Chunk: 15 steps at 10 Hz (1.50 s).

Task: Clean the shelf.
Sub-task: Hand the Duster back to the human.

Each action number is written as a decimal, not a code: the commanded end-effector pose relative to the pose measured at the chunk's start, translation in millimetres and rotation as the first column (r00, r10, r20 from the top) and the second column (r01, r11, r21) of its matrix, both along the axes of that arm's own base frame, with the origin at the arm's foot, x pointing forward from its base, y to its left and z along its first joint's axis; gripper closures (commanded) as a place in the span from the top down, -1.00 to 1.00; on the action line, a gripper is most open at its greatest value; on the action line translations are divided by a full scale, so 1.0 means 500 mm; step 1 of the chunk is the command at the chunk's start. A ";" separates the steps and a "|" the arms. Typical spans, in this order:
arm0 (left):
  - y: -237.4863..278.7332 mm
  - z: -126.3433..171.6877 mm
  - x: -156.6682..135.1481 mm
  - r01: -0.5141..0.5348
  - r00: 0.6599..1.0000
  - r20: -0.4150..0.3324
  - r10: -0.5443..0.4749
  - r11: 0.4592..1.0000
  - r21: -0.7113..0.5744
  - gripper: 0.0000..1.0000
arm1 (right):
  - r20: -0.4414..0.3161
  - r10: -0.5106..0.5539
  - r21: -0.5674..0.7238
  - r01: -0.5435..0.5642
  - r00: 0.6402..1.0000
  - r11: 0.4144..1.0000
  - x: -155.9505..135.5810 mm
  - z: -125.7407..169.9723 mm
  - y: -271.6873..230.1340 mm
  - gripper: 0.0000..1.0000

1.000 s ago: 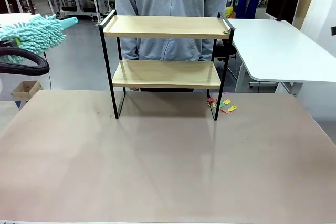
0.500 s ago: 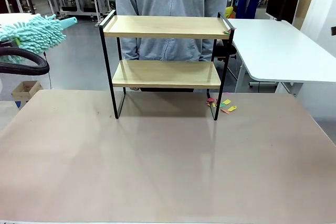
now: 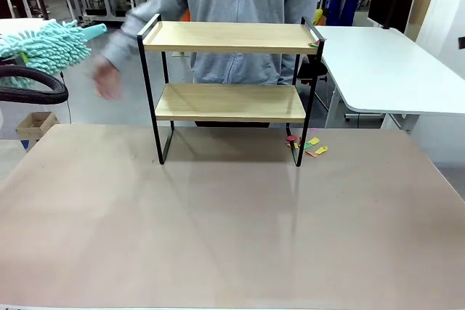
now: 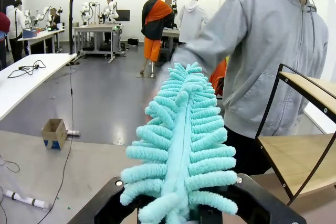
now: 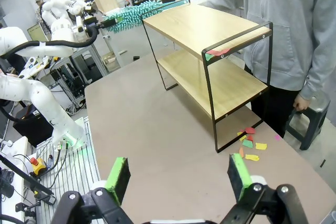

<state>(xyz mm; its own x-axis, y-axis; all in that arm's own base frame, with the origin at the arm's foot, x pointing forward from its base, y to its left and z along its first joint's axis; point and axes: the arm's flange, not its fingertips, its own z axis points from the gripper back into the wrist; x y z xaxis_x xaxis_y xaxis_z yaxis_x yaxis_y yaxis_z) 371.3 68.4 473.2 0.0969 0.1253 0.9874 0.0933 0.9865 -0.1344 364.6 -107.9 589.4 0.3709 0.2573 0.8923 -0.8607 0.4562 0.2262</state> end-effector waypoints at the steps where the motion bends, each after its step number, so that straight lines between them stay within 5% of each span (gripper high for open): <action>1: 0.003 0.005 -0.001 -0.005 1.000 0.009 0.005 1.000 0.008 -0.64 | 0.004 0.008 -0.007 -0.008 1.000 1.000 0.000 0.005 -0.002 1.00; 9: 0.000 0.000 0.000 0.000 1.000 -0.001 0.000 1.000 0.000 -0.64 | 0.004 0.008 -0.007 -0.008 1.000 1.000 0.000 0.005 -0.002 1.00; 10: -0.001 0.005 -0.008 0.063 0.998 0.006 -0.063 0.998 0.009 0.52 | 0.004 0.008 -0.007 -0.008 1.000 1.000 0.000 0.005 -0.002 1.00; 11: -0.003 0.015 -0.013 0.061 0.998 -0.010 -0.061 0.998 -0.009 0.51 | 0.004 0.008 -0.007 -0.008 1.000 1.000 0.000 0.005 -0.002 1.00; 12: 0.001 0.026 -0.017 0.045 0.999 -0.019 -0.045 0.999 -0.016 1.00 | 0.004 0.008 -0.007 -0.008 1.000 1.000 0.000 0.005 -0.002 1.00; 13: 0.004 0.040 -0.023 0.025 1.000 -0.018 -0.025 0.999 -0.022 0.54 | 0.004 0.008 -0.007 -0.008 1.000 1.000 0.000 0.005 -0.002 1.00; 14: 0.012 0.062 -0.032 0.008 1.000 -0.018 -0.008 0.999 -0.040 1.00 | 0.004 0.008 -0.007 -0.008 1.000 1.000 0.000 0.005 -0.002 1.00; 15: 0.025 0.093 -0.045 -0.005 1.000 -0.012 0.004 0.997 -0.072 1.00 | 0.004 0.008 -0.007 -0.008 1.000 1.000 0.000 0.005 -0.002 1.00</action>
<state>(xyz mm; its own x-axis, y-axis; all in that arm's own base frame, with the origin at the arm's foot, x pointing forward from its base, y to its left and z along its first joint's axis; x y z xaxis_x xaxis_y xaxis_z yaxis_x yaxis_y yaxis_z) 359.9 73.9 499.9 0.1101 0.1631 0.9804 0.1004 0.9796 -0.1742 364.6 -107.9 589.4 0.3709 0.2573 0.8923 -0.8607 0.4561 0.2262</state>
